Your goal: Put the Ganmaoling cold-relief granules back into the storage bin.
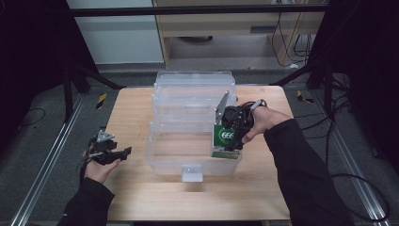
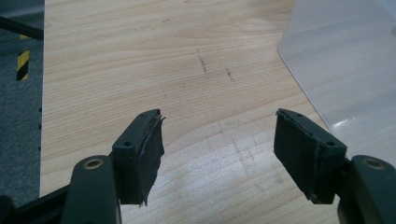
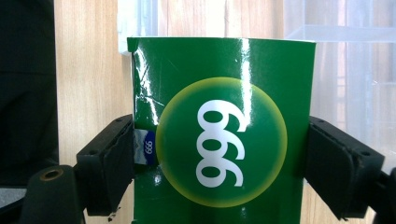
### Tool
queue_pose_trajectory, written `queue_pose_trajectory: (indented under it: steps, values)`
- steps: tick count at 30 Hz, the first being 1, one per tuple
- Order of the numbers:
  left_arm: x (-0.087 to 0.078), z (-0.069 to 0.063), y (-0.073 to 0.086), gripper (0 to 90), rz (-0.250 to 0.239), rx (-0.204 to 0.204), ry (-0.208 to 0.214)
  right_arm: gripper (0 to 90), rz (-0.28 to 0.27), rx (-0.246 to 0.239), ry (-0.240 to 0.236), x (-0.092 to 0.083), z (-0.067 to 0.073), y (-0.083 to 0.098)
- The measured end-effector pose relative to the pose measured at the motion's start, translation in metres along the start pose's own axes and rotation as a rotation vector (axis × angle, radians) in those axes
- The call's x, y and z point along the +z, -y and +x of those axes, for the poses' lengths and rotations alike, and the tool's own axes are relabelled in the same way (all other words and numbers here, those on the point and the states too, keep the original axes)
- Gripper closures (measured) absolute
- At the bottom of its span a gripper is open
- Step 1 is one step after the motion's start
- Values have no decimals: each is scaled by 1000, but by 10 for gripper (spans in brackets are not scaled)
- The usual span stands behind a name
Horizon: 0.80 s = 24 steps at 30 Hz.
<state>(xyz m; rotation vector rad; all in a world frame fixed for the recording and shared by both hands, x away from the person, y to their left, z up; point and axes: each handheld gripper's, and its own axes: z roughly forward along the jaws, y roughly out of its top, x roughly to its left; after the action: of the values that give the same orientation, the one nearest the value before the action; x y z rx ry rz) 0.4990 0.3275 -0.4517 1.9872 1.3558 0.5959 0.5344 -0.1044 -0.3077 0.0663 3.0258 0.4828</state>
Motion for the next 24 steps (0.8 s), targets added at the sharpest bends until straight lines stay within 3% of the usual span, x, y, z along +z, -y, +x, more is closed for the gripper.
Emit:
queue_pose_trajectory:
  steps: [7,24]
  values:
    - [0,0,0,319,5,4,1,175,12,-47,-19,10,-1,-1]
    - [1,0,0,319,6,5,4,173,94,-68,-4,28,-5,-1]
